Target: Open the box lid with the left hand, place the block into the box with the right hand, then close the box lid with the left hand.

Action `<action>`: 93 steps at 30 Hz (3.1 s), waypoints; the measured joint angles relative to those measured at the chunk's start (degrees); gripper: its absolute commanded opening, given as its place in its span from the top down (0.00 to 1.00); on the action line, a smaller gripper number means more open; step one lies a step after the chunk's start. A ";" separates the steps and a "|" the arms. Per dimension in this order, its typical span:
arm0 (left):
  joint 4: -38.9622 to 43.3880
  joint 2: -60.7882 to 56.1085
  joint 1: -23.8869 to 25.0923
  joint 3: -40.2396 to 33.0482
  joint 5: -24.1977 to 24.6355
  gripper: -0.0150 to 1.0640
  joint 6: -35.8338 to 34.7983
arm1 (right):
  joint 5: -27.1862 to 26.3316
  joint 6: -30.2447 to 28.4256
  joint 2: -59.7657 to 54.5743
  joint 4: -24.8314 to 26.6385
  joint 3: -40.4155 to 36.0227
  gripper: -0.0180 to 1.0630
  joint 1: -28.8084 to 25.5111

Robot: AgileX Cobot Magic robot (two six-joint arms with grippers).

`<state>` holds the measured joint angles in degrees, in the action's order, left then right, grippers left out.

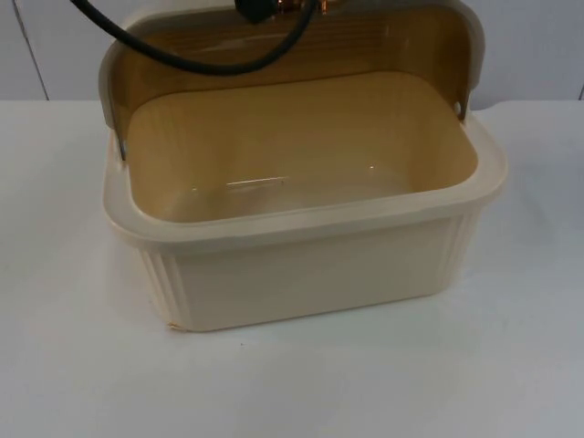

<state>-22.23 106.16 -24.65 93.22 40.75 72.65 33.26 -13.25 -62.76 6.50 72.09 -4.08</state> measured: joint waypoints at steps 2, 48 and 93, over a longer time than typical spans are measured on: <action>0.00 0.00 0.00 0.00 0.31 0.98 -0.90 | 0.00 0.00 0.00 0.00 0.00 0.02 0.00; 5.81 -9.98 -16.74 -33.18 -20.88 0.98 -13.12 | 0.44 0.33 0.22 1.40 0.00 0.02 0.00; -32.87 -35.98 37.23 -27.05 -31.67 0.98 -15.63 | -0.34 0.78 1.83 4.05 0.00 0.02 0.00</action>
<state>-55.10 70.19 12.58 66.17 9.08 57.03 32.92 -12.46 -60.93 10.55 72.09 -4.08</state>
